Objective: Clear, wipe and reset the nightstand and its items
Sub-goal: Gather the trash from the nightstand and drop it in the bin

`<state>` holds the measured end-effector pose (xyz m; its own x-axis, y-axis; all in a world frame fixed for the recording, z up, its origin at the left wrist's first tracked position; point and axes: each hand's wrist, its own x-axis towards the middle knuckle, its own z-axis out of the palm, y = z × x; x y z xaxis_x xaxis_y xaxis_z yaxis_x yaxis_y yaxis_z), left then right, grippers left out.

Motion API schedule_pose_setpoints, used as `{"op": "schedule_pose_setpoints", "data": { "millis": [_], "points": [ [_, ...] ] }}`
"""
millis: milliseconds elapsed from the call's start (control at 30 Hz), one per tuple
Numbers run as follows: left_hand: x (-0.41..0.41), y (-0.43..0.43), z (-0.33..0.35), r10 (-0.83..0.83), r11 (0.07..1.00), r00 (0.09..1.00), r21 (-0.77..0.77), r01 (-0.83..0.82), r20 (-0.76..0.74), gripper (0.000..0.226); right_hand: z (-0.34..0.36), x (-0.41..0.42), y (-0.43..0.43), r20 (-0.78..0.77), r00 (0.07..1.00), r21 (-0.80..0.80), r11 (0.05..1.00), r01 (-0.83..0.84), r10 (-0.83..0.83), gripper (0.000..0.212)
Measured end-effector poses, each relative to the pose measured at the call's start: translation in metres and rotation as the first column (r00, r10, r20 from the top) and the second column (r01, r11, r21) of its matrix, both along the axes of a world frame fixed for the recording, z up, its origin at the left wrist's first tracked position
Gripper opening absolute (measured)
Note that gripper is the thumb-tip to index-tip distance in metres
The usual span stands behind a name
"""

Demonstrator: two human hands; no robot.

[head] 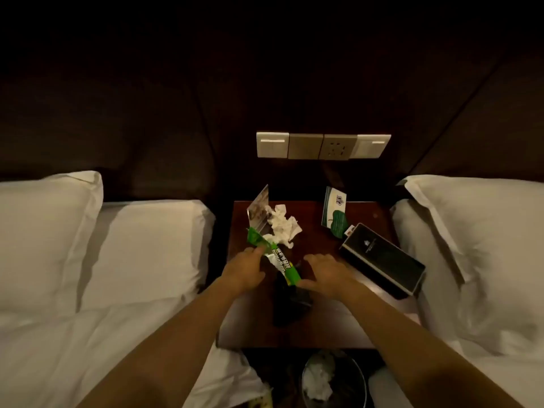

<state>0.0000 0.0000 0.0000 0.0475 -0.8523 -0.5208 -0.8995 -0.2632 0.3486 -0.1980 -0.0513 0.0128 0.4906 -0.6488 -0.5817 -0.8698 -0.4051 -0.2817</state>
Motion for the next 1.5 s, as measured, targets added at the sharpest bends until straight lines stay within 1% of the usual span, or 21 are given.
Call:
{"op": "schedule_pose_setpoints", "data": {
  "millis": [67,167,267,400,467,567,633,767,867,967,1100,1267,1400,1500],
  "points": [
    [-0.001,-0.002,-0.013,-0.011,1.000,1.000,-0.019,0.011,0.005,0.078,-0.016,0.007,0.001,0.000,1.000,-0.032,0.999,0.025,-0.025,0.083],
    [-0.002,-0.002,-0.038,-0.048,0.999,0.998,-0.020,0.049,0.035,0.087,-0.045,0.017,0.008,-0.017,0.998,-0.036,0.998,0.056,-0.057,0.095],
    [0.002,-0.007,-0.062,-0.078,0.995,0.994,-0.062,0.083,0.080,0.092,-0.074,0.028,0.008,0.002,0.994,-0.081,0.991,0.109,-0.109,0.101],
    [0.007,-0.027,-0.089,-0.053,0.986,0.994,-0.154,0.067,0.093,0.097,-0.105,0.044,-0.015,0.045,0.988,-0.148,0.977,0.155,-0.150,0.106],
    [0.011,-0.043,-0.103,-0.052,0.977,0.993,-0.203,0.072,0.103,0.098,-0.118,0.051,-0.033,0.051,0.990,-0.194,0.971,0.141,-0.134,0.109],
    [0.017,-0.067,-0.122,-0.105,0.964,0.981,-0.227,0.141,0.162,0.100,-0.136,0.059,-0.057,0.038,0.996,-0.250,0.964,0.085,-0.078,0.114],
    [0.019,-0.080,-0.132,-0.128,0.954,0.973,-0.243,0.174,0.193,0.103,-0.147,0.065,-0.073,0.027,0.999,-0.268,0.962,0.050,-0.045,0.116],
    [0.022,-0.102,-0.149,-0.154,0.940,0.972,-0.276,0.200,0.180,0.102,-0.165,0.074,-0.100,0.024,1.000,-0.267,0.964,-0.004,0.011,0.117],
    [0.026,-0.116,-0.161,-0.194,0.937,0.963,-0.256,0.239,0.187,0.100,-0.176,0.080,-0.113,0.027,0.999,-0.203,0.979,-0.032,0.038,0.111],
    [0.030,-0.123,-0.173,-0.213,0.941,0.961,-0.228,0.251,0.177,0.094,-0.188,0.086,-0.117,0.059,0.998,-0.178,0.984,-0.010,0.021,0.099],
    [0.033,-0.126,-0.184,-0.193,0.943,0.970,-0.246,0.225,0.145,0.087,-0.197,0.092,-0.116,0.148,0.989,-0.212,0.976,0.045,-0.014,0.074],
    [0.035,-0.132,-0.191,-0.170,0.944,0.973,-0.258,0.206,0.155,0.077,-0.199,0.099,-0.119,0.248,0.967,-0.225,0.967,0.120,-0.062,0.061],
    [0.037,-0.135,-0.190,-0.138,0.941,0.974,-0.282,0.185,0.180,0.066,-0.201,0.109,-0.118,0.265,0.959,-0.241,0.956,0.168,-0.102,0.051],
    [0.036,-0.133,-0.186,-0.109,0.934,0.976,-0.316,0.166,0.190,0.054,-0.198,0.108,-0.120,0.239,0.969,-0.276,0.954,0.120,-0.053,0.041]
  ]
}}
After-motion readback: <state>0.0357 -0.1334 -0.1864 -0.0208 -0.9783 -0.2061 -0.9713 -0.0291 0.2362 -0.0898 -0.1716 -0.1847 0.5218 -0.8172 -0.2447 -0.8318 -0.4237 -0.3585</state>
